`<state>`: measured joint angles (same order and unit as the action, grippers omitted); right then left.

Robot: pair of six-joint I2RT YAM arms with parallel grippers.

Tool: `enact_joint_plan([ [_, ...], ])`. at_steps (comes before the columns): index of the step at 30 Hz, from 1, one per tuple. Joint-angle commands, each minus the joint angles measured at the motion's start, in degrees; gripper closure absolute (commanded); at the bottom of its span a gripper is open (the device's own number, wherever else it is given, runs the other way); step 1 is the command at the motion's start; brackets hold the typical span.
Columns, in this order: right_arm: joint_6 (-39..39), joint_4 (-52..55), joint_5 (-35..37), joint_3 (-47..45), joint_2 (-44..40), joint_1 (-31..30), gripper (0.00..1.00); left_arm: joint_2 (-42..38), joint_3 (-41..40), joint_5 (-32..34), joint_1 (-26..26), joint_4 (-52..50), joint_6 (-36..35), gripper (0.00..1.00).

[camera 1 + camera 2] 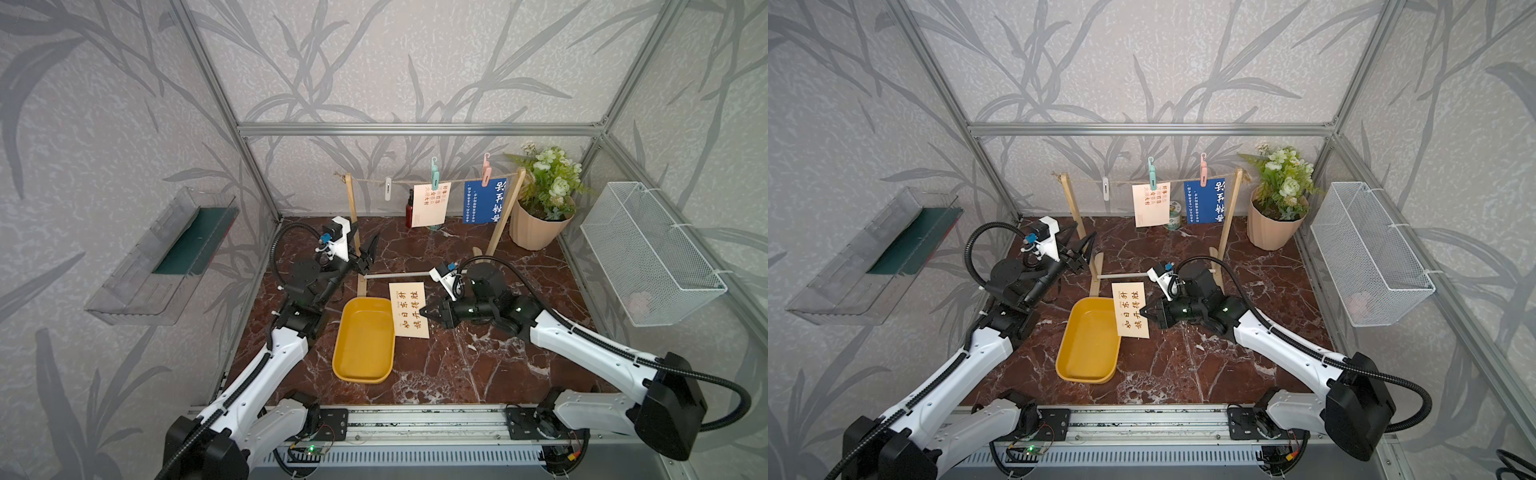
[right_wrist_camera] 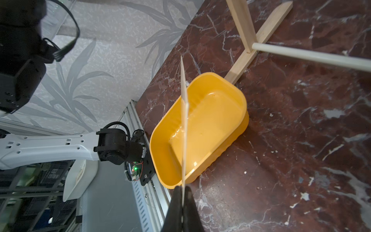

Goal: Remove the postcards from the strings
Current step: Place the postcard at the center of the board, then remove the clamp from the clothesline.

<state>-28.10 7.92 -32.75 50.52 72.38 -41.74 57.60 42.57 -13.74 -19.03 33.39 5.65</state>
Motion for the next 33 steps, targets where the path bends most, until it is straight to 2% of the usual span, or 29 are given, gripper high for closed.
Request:
enact_joint_plan([
  [1,-5.48,5.33,2.72,-2.03,0.80,1.90,1.00,-0.15,-0.30,6.30,-0.37,3.75,1.35,0.36],
  [4,-7.42,5.91,4.76,-6.47,0.86,3.78,1.00,0.27,-1.75,9.01,-1.08,5.13,1.66,0.36],
  [8,-9.08,1.45,5.78,-10.59,4.16,3.77,0.98,3.67,-3.21,8.01,-1.19,9.08,4.80,0.35],
  [9,-8.90,1.27,5.65,-10.39,5.73,3.65,0.91,4.89,-3.51,6.62,-1.19,10.46,5.56,0.35],
  [11,-8.87,-2.65,4.82,-11.17,8.41,3.59,0.70,7.44,-3.71,2.26,-1.14,13.11,6.41,0.35],
  [13,-6.37,-4.44,5.60,-10.89,10.52,3.59,0.55,9.17,-4.04,1.40,-1.12,15.58,8.13,0.34],
  [18,-3.68,-7.74,6.13,-9.06,11.78,3.57,0.34,14.10,-2.49,-4.36,0.53,21.72,12.33,0.34],
  [20,-2.66,-8.82,5.70,-8.13,11.71,3.59,0.32,16.59,-0.35,-8.55,1.34,25.18,15.60,0.34],
  [24,-0.59,-8.70,5.58,-5.80,11.75,3.50,0.32,19.88,0.57,-10.98,1.70,34.20,20.73,0.34],
  [27,-0.04,-12.46,5.48,-6.42,9.62,3.25,0.32,21.21,1.98,-12.23,1.88,33.90,22.35,0.34],
  [29,0.76,-15.94,5.79,-7.02,6.44,2.50,0.32,20.55,0.91,-12.11,1.89,35.17,22.98,0.34],
  [31,3.09,-16.59,7.15,-5.56,3.24,1.32,0.32,18.70,-0.99,-10.99,1.89,35.66,22.42,0.26],
  [33,5.88,-19.37,7.59,-3.60,0.50,0.12,0.32,15.50,-2.89,-8.74,1.80,32.91,21.42,0.26],
])
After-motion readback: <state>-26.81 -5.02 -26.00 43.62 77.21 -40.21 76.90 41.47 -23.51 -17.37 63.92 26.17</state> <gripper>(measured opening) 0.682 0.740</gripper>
